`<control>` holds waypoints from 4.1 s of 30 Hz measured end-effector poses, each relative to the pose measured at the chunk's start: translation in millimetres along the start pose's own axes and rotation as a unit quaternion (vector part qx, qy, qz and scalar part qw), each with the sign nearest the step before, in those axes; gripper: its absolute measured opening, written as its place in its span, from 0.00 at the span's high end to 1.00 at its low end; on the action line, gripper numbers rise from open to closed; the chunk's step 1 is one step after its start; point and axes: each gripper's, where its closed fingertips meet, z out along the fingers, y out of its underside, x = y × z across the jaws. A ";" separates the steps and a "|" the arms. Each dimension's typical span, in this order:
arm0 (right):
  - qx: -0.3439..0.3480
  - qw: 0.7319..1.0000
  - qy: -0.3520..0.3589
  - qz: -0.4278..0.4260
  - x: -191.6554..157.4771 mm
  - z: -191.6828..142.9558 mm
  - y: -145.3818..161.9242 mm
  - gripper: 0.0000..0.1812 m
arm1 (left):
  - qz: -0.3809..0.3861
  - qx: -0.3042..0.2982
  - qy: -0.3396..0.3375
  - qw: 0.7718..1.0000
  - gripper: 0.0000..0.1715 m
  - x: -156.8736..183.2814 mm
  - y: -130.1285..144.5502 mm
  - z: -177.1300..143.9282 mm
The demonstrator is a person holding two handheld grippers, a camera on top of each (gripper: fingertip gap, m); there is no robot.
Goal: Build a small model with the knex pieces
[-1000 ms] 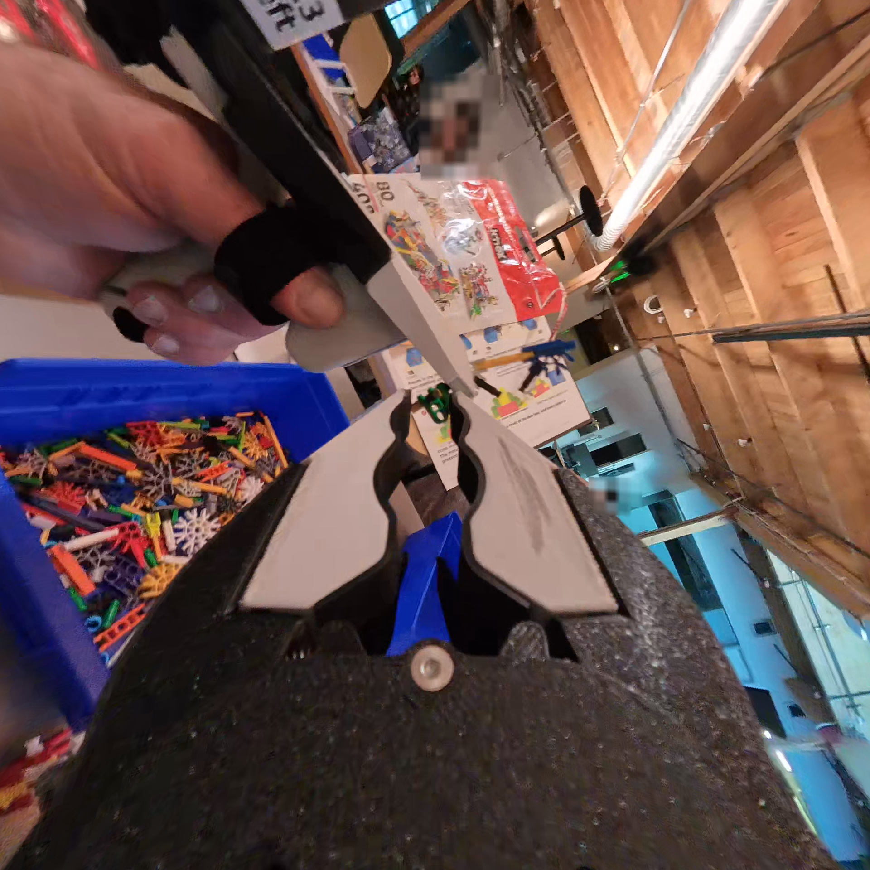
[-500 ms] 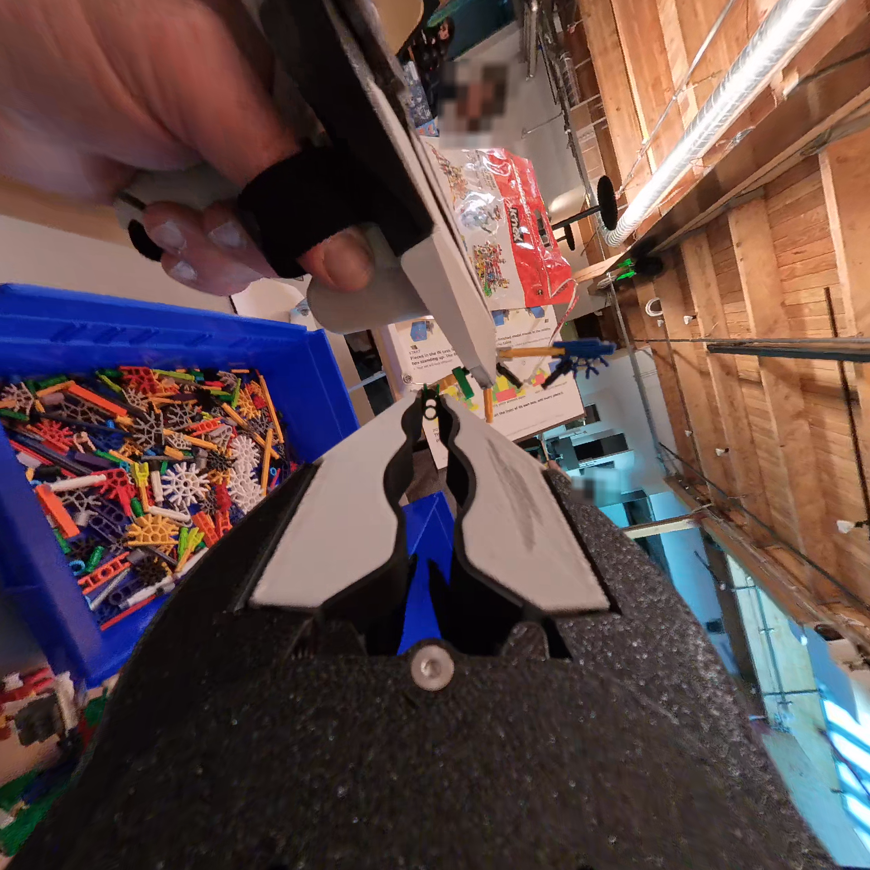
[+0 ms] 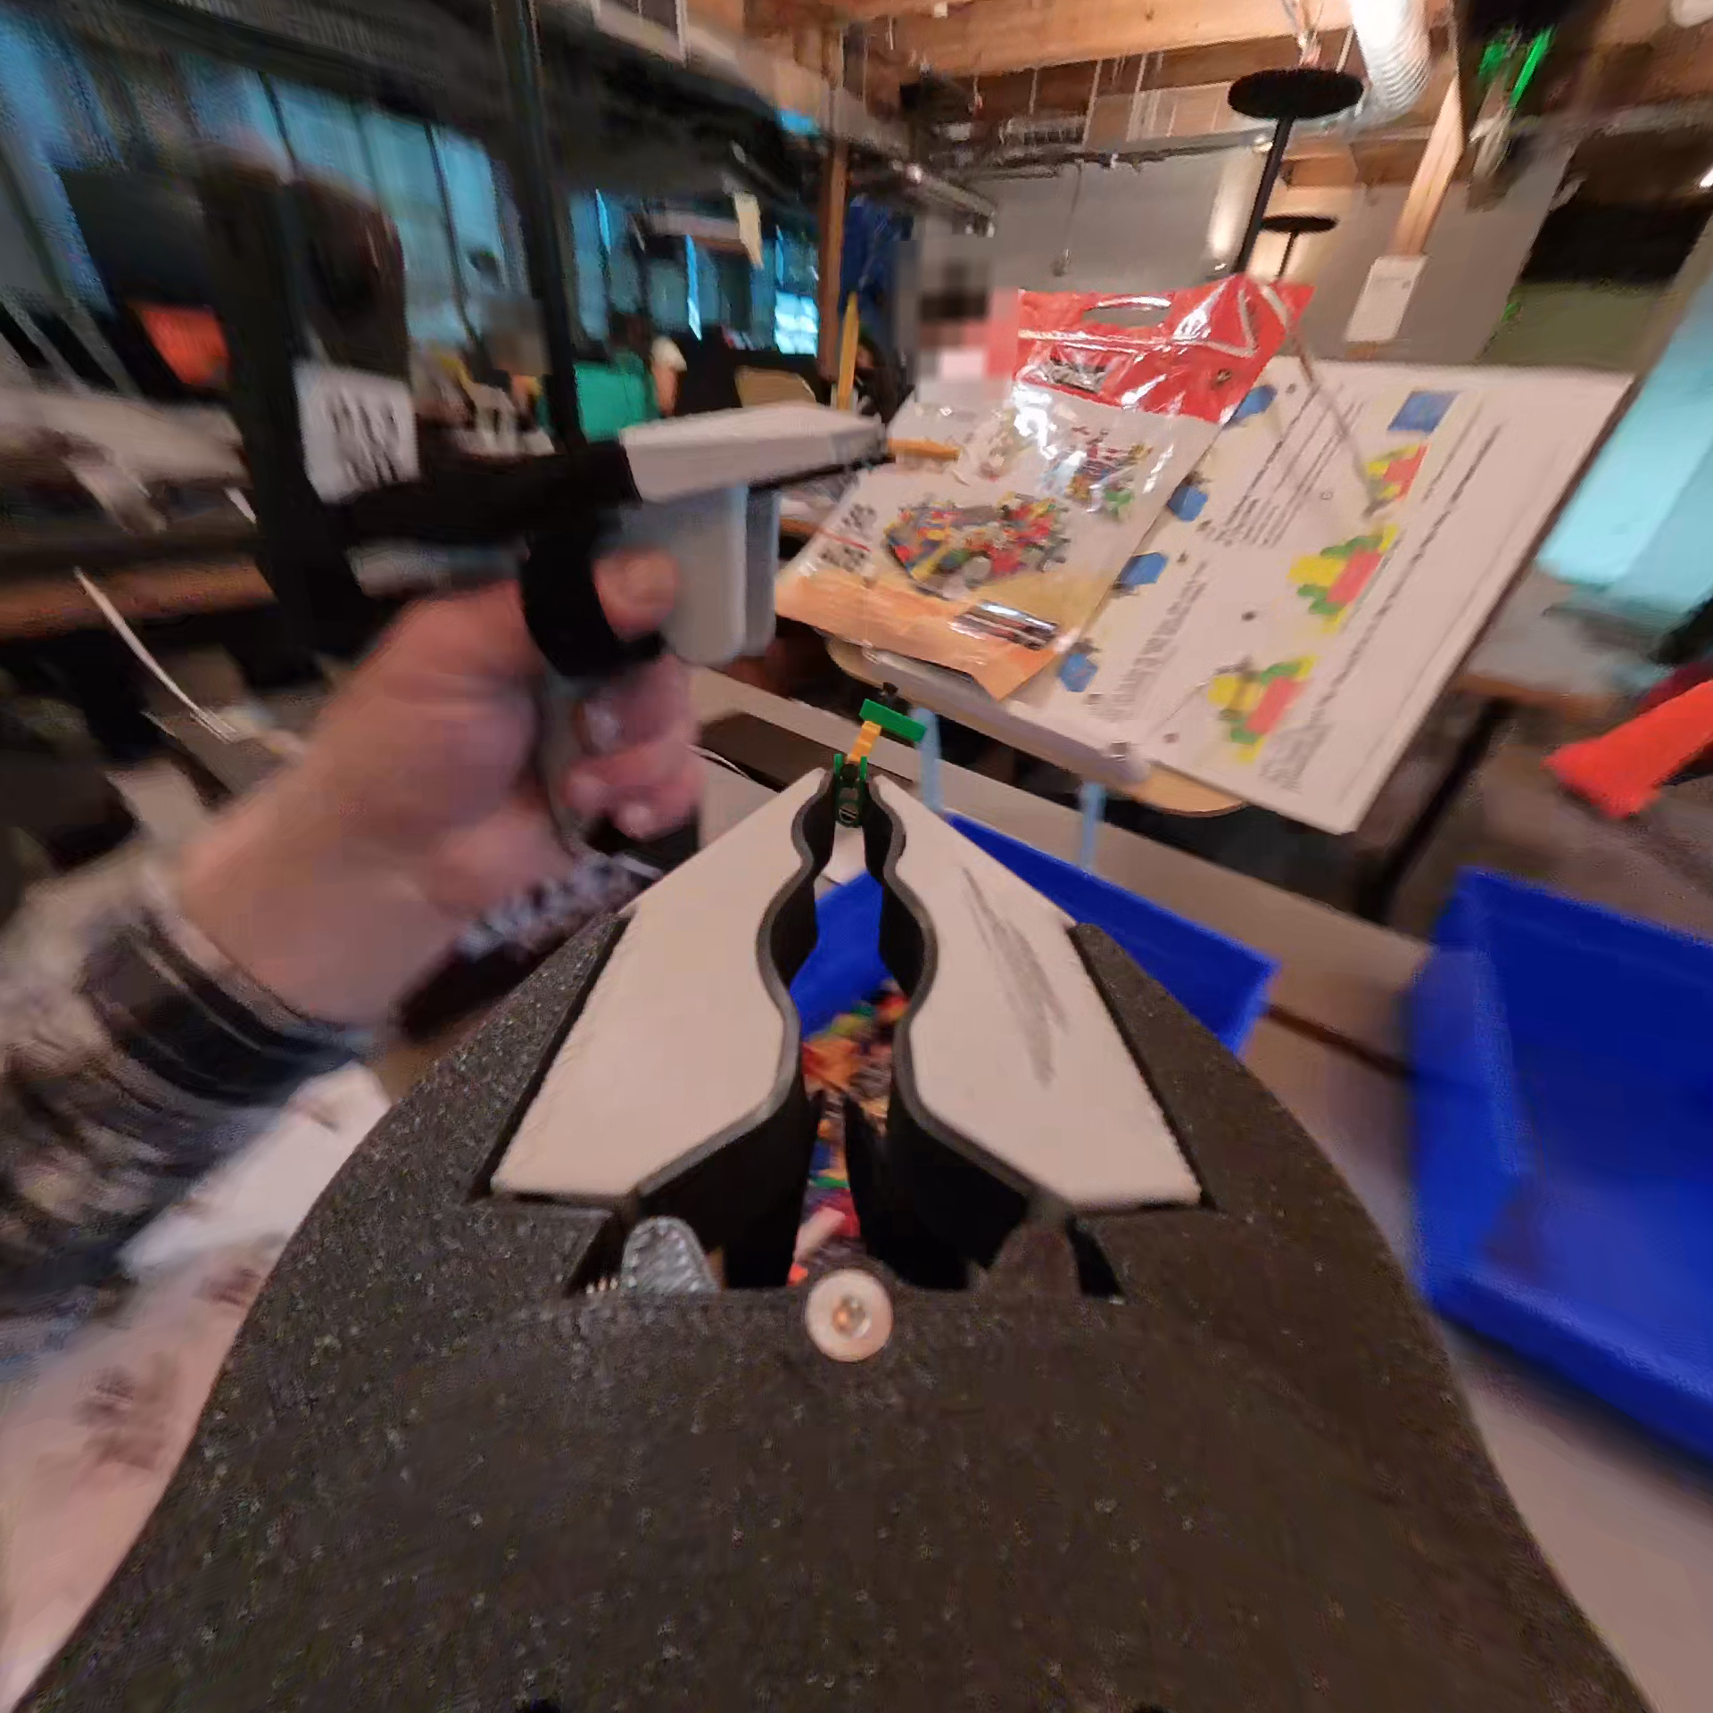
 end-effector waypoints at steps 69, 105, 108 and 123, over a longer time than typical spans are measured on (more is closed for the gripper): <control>-0.191 0.947 -0.070 -0.247 -25.4 -125.2 105.7 0.98 | 0.247 -0.514 0.322 0.756 0.85 121.5 230.8 -69.0; -0.011 0.983 -0.183 -0.027 -43.6 -81.5 6.7 0.98 | 0.214 -0.133 0.357 0.899 0.99 159.2 68.8 -36.1; 0.022 0.983 -0.181 0.014 -41.7 -75.8 0.6 0.98 | 0.166 -0.114 0.358 0.912 0.99 153.3 62.5 -32.4; 0.152 0.978 -0.097 0.106 -25.6 -67.2 -28.1 0.98 | -0.132 0.037 0.279 0.951 0.99 111.6 2.6 -7.1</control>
